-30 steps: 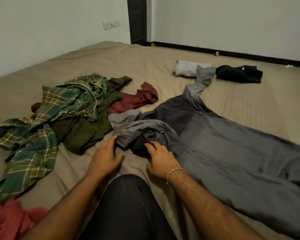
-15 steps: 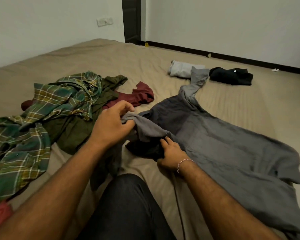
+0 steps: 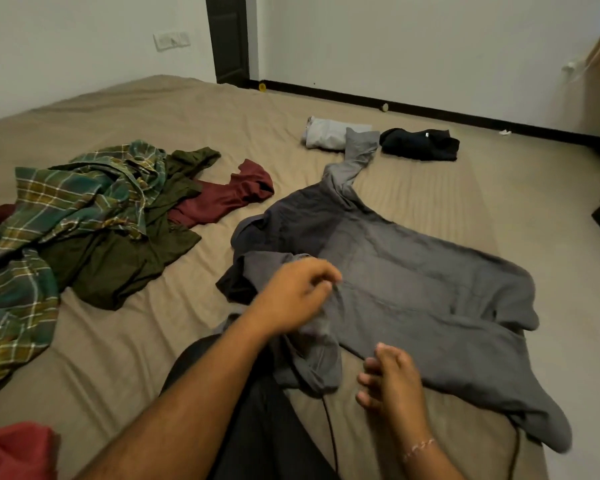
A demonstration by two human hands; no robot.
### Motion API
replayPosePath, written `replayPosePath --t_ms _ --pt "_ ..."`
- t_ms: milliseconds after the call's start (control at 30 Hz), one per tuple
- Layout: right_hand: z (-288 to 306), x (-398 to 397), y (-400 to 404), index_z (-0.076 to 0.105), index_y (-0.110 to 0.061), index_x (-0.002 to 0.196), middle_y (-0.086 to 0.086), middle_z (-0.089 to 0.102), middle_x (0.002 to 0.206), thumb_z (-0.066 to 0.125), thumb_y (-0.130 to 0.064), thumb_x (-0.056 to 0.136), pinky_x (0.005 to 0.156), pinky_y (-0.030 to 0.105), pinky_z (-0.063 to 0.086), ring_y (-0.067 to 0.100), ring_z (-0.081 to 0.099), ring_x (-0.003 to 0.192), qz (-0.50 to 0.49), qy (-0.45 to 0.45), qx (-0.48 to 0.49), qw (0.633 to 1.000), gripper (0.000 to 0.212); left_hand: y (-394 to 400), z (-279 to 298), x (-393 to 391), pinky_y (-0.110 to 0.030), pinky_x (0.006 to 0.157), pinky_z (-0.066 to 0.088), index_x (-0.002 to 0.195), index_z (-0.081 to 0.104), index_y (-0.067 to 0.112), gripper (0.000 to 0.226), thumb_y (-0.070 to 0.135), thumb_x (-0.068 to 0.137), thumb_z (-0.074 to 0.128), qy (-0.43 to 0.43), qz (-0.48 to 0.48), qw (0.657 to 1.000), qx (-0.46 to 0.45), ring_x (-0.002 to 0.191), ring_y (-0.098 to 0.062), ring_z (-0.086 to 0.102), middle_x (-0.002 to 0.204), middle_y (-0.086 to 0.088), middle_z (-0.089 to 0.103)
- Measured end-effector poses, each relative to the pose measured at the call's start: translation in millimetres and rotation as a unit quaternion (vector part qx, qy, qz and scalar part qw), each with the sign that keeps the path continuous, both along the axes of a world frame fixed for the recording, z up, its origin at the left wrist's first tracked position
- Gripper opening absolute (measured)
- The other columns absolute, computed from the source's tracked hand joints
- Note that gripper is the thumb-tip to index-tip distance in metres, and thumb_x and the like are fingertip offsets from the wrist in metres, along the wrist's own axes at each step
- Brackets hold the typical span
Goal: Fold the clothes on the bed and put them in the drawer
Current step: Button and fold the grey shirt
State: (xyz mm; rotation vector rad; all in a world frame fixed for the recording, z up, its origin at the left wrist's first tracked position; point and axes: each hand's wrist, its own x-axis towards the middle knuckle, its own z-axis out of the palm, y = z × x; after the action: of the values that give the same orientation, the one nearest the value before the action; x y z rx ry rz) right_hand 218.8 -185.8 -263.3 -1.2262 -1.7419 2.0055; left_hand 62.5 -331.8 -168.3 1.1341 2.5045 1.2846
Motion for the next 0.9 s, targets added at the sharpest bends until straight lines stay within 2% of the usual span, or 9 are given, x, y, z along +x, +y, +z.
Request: replayPosePath --t_ms 133,233,300,400,533,667,733,833,900 --pt "4.8 10.7 -33.6 0.059 -0.034 0.131 -0.012 0.058 0.128 0.069 -0.041 0.092 0.101 0.019 0.042 -0.002 0.054 0.117 0.198 0.107 0.408 0.885 0.04 -29.4 -17.5 -41.1 -0.037 0.085 0.055 0.095 0.065 0.029 0.02 0.01 0.093 0.059 -0.05 0.219 0.971 -0.08 0.09 -0.016 0.066 0.097 0.005 0.068" --pt "11.8 -14.2 -57.0 0.042 -0.035 0.151 -0.016 0.059 0.137 0.061 -0.053 0.088 0.108 0.025 0.04 0.003 0.052 0.127 0.402 0.038 0.396 0.825 0.068 -36.7 -27.8 -50.6 -0.036 0.084 0.052 0.1 0.063 0.022 0.012 0.011 0.095 0.061 -0.114 0.244 0.958 -0.104 0.097 -0.023 0.064 0.098 0.001 0.065" --pt "10.9 -29.9 -59.7 0.06 -0.034 0.132 -0.011 0.07 0.12 0.062 -0.039 0.088 0.1 0.033 0.05 0.013 0.063 0.117 0.459 -0.023 0.426 0.779 0.044 -35.9 -34.2 -55.7 -0.041 0.09 0.054 0.101 0.062 0.021 0.01 0.013 0.095 0.063 -0.157 0.234 0.953 -0.112 0.099 -0.025 0.064 0.1 0.0 0.064" --pt "25.3 -25.3 -41.4 0.073 -0.032 0.086 -0.018 0.073 0.085 0.061 -0.012 0.083 0.079 0.024 0.055 0.004 0.069 0.085 0.363 0.069 0.371 0.852 0.024 -35.9 -38.1 -60.8 -0.045 0.09 0.056 0.102 0.061 0.021 0.009 0.016 0.096 0.063 -0.184 0.218 0.95 -0.128 0.096 -0.027 0.065 0.102 -0.004 0.065" --pt "51.3 9.6 29.7 0.071 -0.019 0.086 -0.018 0.074 0.078 0.061 0.015 0.088 0.081 0.02 0.053 0.004 0.069 0.08 0.078 0.122 0.249 0.958 0.036 -34.7 -40.9 -63.1 -0.045 0.081 0.056 0.103 0.062 0.019 0.007 0.018 0.096 0.062 -0.188 0.199 0.95 -0.148 0.088 -0.029 0.065 0.097 -0.009 0.068" --pt "31.4 59.7 106.9 0.067 -0.007 0.082 0.02 0.073 0.079 0.069 -0.01 0.094 0.08 0.05 0.057 0.032 0.067 0.072 -0.036 -0.11 0.238 0.964 0.012 -19.0 -41.6 -58.7 -0.039 0.066 0.047 0.084 0.059 0.013 0.013 0.021 0.092 0.062 -0.12 0.171 0.947 -0.242 0.07 -0.024 0.057 0.082 -0.014 0.065" --pt "18.1 80.4 115.8 0.068 -0.003 0.09 0.023 0.073 0.076 0.067 -0.005 0.093 0.072 0.052 0.061 0.037 0.07 0.066 -0.05 -0.119 0.17 0.977 0.004 -11.7 -40.8 -57.9 -0.036 0.059 0.042 0.073 0.049 0.019 0.024 0.027 0.092 0.06 -0.061 0.177 0.938 -0.293 0.065 -0.023 0.053 0.077 -0.009 0.058" --pt "8.8 90.8 119.4 0.056 -0.014 0.126 0.018 0.072 0.098 0.069 -0.009 0.09 0.066 0.044 0.06 0.03 0.069 0.073 -0.132 -0.061 0.152 0.978 0.038 -5.9 -38.7 -56.0 -0.04 0.07 0.051 0.09 0.054 0.023 0.013 0.035 0.093 0.057 0.053 0.2 0.924 -0.321 0.082 -0.027 0.059 0.099 -0.006 0.059" --pt "15.6 89.4 118.9 0.044 -0.026 0.134 0.011 0.059 0.122 0.077 -0.019 0.085 0.087 0.054 0.058 0.033 0.064 0.1 -0.179 -0.072 0.25 0.949 0.059 2.6 -40.7 -54.8 -0.048 0.082 0.054 0.108 0.055 0.023 0.019 0.036 0.094 0.057 0.13 0.173 0.928 -0.304 0.099 -0.029 0.059 0.11 -0.004 0.056"
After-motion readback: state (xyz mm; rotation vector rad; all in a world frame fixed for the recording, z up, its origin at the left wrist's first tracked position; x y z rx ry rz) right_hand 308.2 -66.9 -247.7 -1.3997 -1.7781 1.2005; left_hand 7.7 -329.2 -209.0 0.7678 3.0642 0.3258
